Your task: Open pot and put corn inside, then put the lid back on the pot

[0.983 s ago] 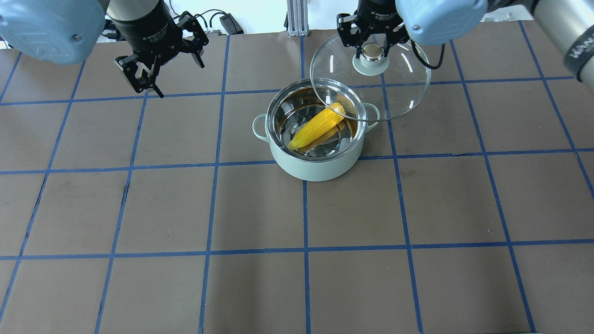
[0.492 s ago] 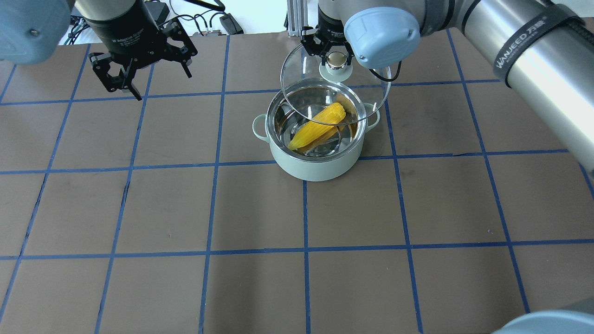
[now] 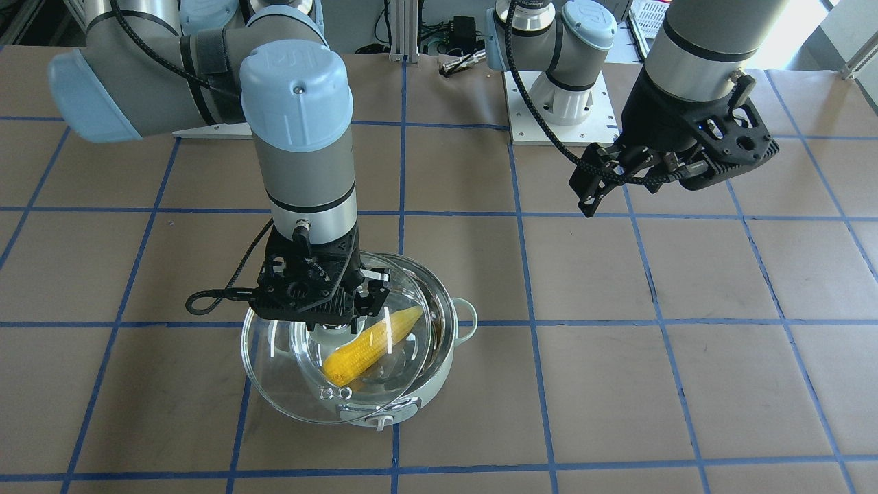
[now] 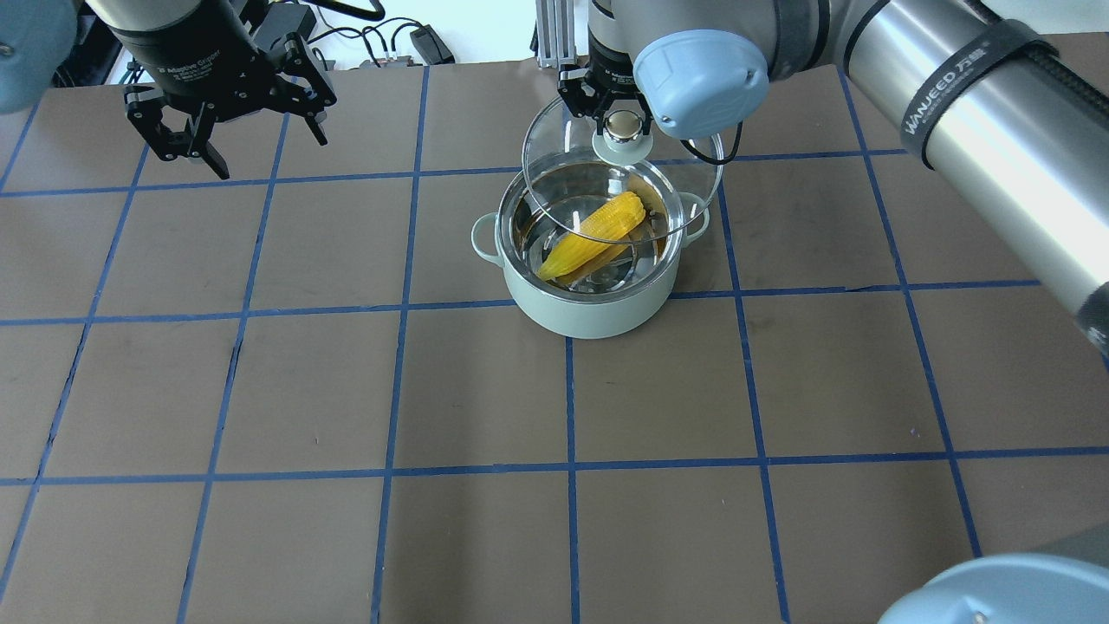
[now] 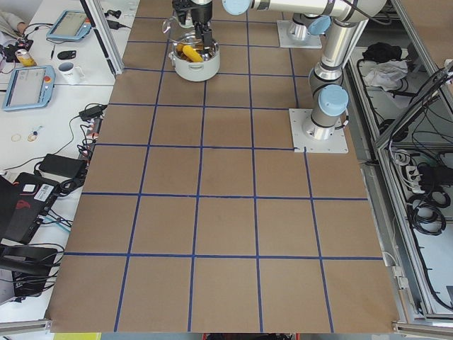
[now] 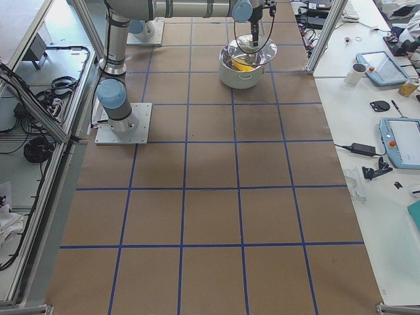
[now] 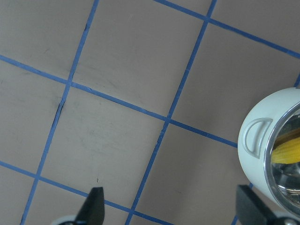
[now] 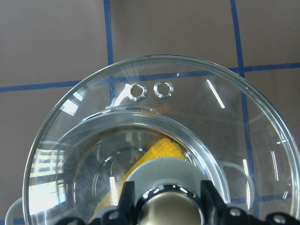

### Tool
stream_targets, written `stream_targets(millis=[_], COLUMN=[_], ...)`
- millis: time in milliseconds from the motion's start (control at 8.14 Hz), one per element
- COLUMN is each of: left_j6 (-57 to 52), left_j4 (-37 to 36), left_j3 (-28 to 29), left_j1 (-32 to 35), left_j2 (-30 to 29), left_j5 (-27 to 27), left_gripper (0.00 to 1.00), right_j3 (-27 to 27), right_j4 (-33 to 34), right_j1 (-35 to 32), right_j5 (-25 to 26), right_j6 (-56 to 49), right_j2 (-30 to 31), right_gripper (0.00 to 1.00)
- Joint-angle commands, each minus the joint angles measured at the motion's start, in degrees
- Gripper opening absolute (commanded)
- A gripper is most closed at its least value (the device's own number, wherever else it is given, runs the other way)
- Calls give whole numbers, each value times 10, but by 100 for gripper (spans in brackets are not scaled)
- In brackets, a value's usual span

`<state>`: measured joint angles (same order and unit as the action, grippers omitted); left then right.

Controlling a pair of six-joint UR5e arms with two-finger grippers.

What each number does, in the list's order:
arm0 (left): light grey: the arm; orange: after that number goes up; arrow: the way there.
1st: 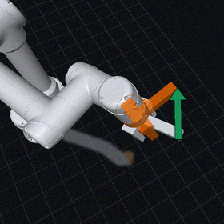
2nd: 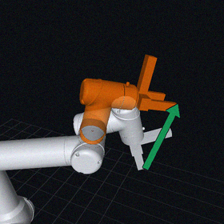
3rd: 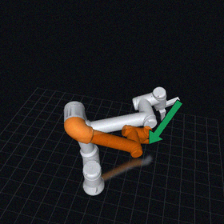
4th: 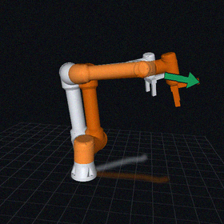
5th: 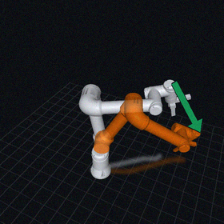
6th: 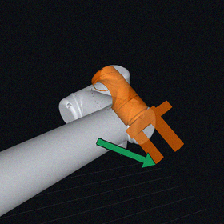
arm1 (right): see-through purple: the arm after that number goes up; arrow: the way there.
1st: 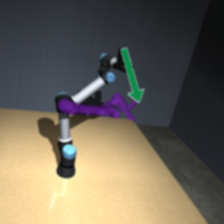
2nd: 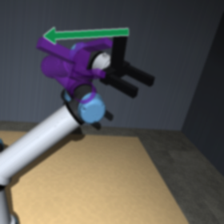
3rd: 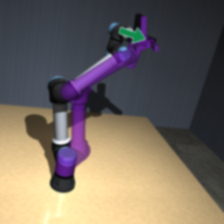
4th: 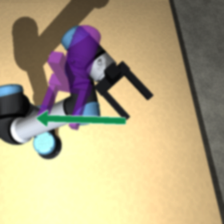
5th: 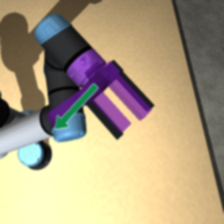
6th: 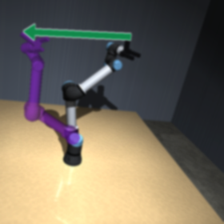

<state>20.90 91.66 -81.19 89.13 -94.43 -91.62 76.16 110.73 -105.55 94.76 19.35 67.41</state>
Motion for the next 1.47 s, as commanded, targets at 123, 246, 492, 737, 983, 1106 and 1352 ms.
stream_targets(millis=[123, 246, 492, 737, 983, 1106, 1352], left_j6=[-81, -97, -144, -150, -152, -154, -162], left_j4=[3, 4, 7, 7, 3, 4, 5], left_j3=[-2, -2, -6, -6, -6, -6, -12], left_j1=[-2, -2, -2, -4, -3, -3, -3], left_j2=[1, 1, 1, 1, 0, -1, 1], left_j5=[-2, -3, -4, 0, 5, 4, 1], left_gripper=[100, 100, 100, 100, 100, 100, 100], right_j3=[17, 37, 51, 58, 77, 83, 83], right_j4=[8, 22, 42, 47, 62, 70, 71], right_j1=[-6, -21, -26, -33, -39, -42, -42], right_j5=[-1, 0, 0, 0, 0, 0, 0], right_j6=[33, 43, 69, 71, 80, 81, 82], right_j2=[-1, 0, -1, -2, -2, -2, -2], right_gripper=[0, 0, 0, 0, 0, 0, 0])
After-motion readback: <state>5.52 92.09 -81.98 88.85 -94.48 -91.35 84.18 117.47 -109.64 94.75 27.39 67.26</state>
